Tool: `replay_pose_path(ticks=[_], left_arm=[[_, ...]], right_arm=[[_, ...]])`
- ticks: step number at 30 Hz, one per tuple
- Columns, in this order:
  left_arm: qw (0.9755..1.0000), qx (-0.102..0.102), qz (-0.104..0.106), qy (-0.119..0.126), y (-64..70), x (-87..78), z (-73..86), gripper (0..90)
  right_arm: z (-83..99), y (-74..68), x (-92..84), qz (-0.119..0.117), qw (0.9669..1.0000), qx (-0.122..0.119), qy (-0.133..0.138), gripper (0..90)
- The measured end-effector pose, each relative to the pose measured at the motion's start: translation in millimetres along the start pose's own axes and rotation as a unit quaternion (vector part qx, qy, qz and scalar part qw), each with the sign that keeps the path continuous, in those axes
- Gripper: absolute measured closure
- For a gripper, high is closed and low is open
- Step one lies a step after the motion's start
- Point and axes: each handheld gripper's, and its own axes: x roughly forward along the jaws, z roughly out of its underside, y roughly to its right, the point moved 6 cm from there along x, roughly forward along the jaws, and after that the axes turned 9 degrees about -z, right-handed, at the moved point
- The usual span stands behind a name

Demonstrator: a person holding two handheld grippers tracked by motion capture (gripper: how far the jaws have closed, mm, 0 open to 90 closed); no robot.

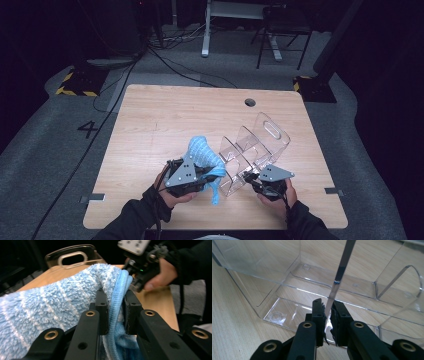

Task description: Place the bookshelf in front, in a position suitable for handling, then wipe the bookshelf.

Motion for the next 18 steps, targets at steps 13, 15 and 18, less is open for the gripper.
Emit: replay_pose_path(ticks=[13, 15, 18], left_arm=[[0.9955, 0.028, 0.068, -0.059, 13.7, 26.4, 35.1, 78.7], [0.9946, 0.028, 0.068, -0.073, 13.8, 28.8, 38.6, 78.8], [0.9927, 0.035, 0.061, -0.098, 11.7, 32.7, 47.7, 78.6]], right_arm=[[1.5, 2.6, -0.8, -0.007, 1.0000, -0.002, 0.005, 81.9], [1.7, 2.7, -1.0, -0.007, 1.0000, -0.002, 0.004, 81.9], [1.6, 2.4, -1.0, -0.006, 1.0000, -0.002, 0.004, 81.9]])
